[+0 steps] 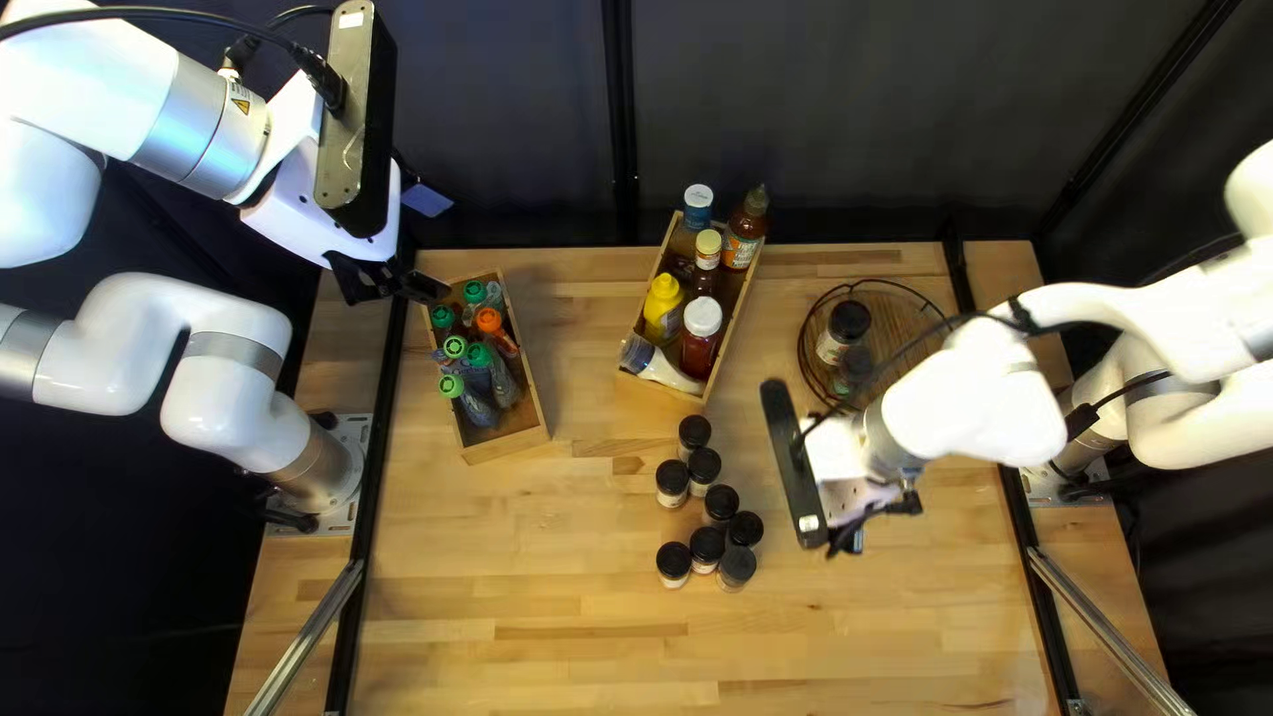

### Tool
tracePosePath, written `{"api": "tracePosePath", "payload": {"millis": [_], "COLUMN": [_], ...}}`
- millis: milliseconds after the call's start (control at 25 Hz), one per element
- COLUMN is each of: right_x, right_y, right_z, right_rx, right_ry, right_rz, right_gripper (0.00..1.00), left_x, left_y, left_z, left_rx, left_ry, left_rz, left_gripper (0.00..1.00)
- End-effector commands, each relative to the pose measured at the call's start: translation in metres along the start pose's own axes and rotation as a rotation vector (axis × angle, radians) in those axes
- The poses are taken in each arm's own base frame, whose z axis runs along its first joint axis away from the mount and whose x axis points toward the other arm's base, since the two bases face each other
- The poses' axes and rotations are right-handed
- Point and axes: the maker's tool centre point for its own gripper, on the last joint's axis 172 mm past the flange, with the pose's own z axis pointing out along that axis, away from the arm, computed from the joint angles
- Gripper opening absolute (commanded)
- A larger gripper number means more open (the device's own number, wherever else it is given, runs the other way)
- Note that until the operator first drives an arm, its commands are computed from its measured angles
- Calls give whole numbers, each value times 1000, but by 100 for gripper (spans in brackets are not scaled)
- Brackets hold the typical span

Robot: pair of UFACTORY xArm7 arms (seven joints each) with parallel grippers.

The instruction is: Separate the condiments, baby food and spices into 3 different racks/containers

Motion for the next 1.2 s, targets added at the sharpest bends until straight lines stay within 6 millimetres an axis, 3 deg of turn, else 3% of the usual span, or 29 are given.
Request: {"api": "tracePosePath", "payload": {"millis": [40,360,880,1200], "right_x": [-1,7,49,42], "right_y": [-8,2,12,10], "right_z": [31,55,70,69], "right_rx": [-19,-58,-58,-58], "right_ry": [2,19,34,33], "right_rz": [1,26,4,-3], "right_gripper": [100,100,100,100], "left_x": [0,0,0,0], "left_y": [0,0,0,0], "left_z": [0,0,0,0], "left_rx": [0,0,0,0], "left_ry": [0,0,0,0], "left_rz": [0,0,0,0], "left_gripper": [100,100,100,100]}}
